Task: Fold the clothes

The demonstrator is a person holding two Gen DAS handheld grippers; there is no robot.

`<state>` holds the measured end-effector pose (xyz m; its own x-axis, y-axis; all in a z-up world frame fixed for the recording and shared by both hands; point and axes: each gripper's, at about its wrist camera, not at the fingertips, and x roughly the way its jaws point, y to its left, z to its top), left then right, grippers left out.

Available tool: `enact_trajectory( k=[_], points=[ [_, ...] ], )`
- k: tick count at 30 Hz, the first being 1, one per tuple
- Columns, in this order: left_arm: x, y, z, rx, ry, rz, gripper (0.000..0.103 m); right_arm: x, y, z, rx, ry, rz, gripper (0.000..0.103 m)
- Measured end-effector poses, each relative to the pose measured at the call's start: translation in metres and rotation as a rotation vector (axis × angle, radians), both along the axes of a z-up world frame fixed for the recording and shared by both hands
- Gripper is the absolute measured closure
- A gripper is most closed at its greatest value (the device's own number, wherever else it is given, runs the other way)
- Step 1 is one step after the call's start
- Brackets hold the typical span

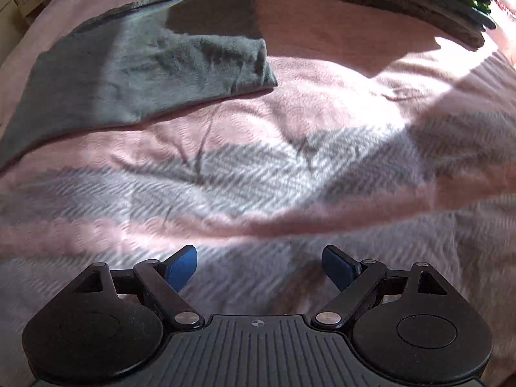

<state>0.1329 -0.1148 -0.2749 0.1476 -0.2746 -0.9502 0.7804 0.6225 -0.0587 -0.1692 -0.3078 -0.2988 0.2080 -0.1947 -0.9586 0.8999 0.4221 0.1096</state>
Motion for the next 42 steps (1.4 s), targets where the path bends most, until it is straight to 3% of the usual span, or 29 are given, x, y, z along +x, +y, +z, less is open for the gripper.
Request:
enact_trajectory(
  k=[5, 12, 17, 23, 29, 31, 33, 34, 42],
  points=[
    [-0.043, 0.015, 0.056, -0.005, -0.003, 0.008, 0.057, 0.003, 0.034, 0.06, 0.029, -0.061, 0.045, 0.016],
    [-0.078, 0.019, 0.14, -0.103, -0.1, -0.017, 0.049, 0.012, 0.054, 0.136, -0.117, -0.105, 0.142, 0.016],
    [-0.096, 0.022, 0.179, -0.165, -0.172, -0.03, 0.045, 0.007, 0.064, 0.171, -0.165, -0.154, 0.166, 0.016],
    [-0.113, 0.03, 0.187, -0.17, -0.203, -0.049, 0.042, 0.002, 0.077, 0.18, -0.174, -0.164, 0.165, 0.015],
    [-0.113, 0.038, 0.188, -0.16, -0.183, -0.05, 0.04, 0.009, 0.087, 0.184, -0.16, -0.138, 0.182, 0.015],
    [-0.109, 0.038, 0.19, -0.161, -0.182, -0.047, 0.04, 0.014, 0.089, 0.187, -0.167, -0.13, 0.188, 0.014],
    [-0.103, 0.039, 0.191, -0.166, -0.178, -0.045, 0.04, 0.021, 0.089, 0.19, -0.178, -0.123, 0.188, 0.002],
    [-0.099, 0.039, 0.192, -0.167, -0.177, -0.045, 0.04, 0.025, 0.089, 0.192, -0.185, -0.124, 0.187, 0.001],
    [-0.057, 0.029, 0.197, -0.169, -0.161, -0.078, 0.039, 0.07, 0.085, 0.2, -0.183, -0.117, 0.167, 0.001]
  ],
)
